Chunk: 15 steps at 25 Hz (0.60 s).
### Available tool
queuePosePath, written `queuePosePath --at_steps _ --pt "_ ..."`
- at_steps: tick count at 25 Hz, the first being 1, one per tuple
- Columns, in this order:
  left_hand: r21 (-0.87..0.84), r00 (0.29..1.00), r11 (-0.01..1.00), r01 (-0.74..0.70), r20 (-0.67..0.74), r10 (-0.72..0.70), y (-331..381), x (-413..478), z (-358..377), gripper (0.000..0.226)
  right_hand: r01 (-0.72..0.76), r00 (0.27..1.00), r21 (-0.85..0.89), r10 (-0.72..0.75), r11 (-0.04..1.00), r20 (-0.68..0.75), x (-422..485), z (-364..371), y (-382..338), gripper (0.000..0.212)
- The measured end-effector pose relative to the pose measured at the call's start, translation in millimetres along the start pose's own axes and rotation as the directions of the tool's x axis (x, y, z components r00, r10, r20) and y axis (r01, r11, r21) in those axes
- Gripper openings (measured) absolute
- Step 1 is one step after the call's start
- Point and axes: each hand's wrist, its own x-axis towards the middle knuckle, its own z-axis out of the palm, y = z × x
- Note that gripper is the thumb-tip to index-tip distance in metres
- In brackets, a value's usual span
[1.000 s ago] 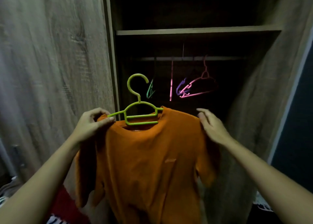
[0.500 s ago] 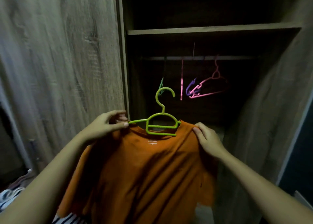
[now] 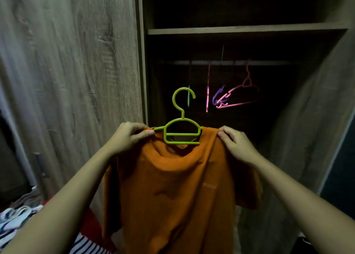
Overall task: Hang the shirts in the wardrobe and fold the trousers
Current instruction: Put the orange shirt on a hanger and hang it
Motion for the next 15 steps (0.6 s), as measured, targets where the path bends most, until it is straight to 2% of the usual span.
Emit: queuePosePath --at_steps 4,5,7,10,12,15 --pt "-0.017 0.997 0.998 -0.065 -0.041 0.064 2 6 0 0.024 -0.025 0.999 0.043 0.024 0.999 0.030 -1 -6 2 0.019" --pt "-0.025 0.997 0.997 -0.067 -0.047 0.066 1 5 0 0.020 -0.021 0.999 0.049 0.019 0.999 0.041 -4 -10 3 0.020" --pt "-0.062 0.996 0.998 -0.030 -0.086 0.025 -4 1 -2 0.012 -0.016 1.000 0.057 0.015 0.998 0.025 -9 -20 10 0.024" --pt "-0.164 0.991 0.986 0.031 -0.125 -0.052 -13 -4 -7 0.011 -0.078 0.997 0.063 0.076 0.995 0.031 -16 -30 23 0.029" --pt "-0.194 0.988 0.980 0.042 -0.137 -0.069 -14 -4 -9 0.014 -0.079 0.995 0.025 0.077 0.997 0.065 -16 -27 21 0.034" --pt "-0.213 0.989 0.977 0.032 -0.137 -0.062 -13 -2 -15 0.018 0.054 0.999 -0.140 -0.052 0.989 0.017 -12 -21 3 0.045"
